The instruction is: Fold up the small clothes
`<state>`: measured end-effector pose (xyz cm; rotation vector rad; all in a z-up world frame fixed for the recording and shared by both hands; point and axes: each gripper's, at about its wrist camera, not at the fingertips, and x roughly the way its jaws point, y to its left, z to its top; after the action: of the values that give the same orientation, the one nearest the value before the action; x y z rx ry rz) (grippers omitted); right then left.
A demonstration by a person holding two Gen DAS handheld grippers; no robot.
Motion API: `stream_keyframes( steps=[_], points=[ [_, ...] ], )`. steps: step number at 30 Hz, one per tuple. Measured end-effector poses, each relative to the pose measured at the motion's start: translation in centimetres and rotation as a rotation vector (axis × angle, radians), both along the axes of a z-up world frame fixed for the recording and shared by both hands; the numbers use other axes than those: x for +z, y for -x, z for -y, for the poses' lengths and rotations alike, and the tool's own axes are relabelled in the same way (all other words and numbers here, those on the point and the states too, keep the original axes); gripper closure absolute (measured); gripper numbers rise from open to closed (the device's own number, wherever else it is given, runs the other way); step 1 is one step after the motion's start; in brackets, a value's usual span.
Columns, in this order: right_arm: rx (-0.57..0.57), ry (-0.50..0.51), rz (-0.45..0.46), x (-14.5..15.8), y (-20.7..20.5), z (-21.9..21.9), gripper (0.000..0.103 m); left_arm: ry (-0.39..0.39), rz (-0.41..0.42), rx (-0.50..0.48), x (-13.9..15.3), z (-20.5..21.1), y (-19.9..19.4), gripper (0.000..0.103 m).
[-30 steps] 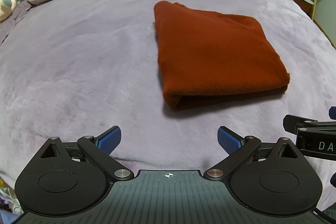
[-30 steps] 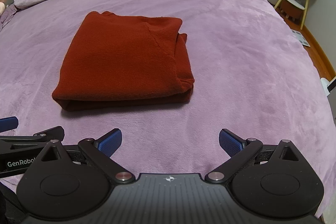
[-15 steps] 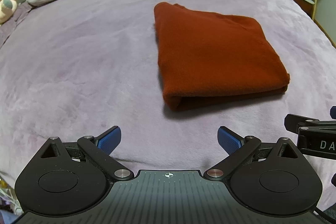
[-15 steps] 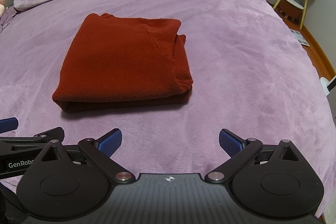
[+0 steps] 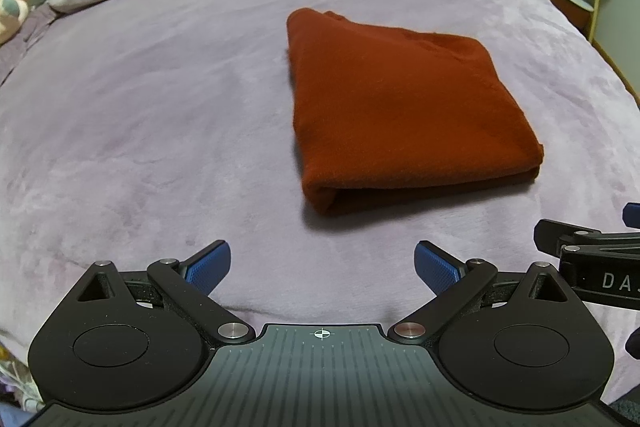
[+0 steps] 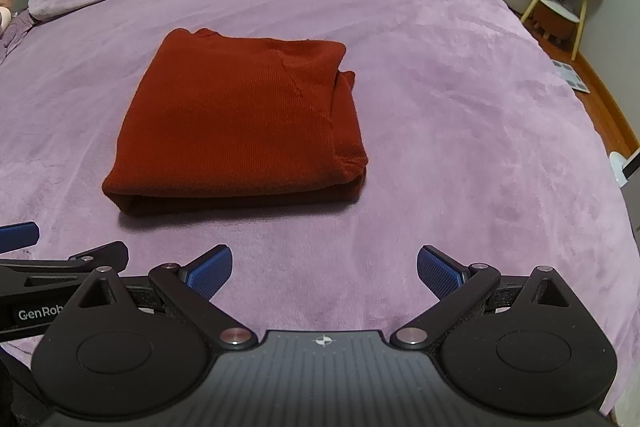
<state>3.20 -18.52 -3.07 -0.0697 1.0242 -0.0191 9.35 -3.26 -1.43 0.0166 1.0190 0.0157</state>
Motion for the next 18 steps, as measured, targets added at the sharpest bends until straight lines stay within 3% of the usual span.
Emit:
stream_keyframes(
  steps=[18],
  points=[
    [-0.005, 0.013, -0.003, 0.11, -0.22, -0.02, 0.004, -0.056, 0.018, -0.035, 0.03, 0.71, 0.27, 0.002]
  ],
)
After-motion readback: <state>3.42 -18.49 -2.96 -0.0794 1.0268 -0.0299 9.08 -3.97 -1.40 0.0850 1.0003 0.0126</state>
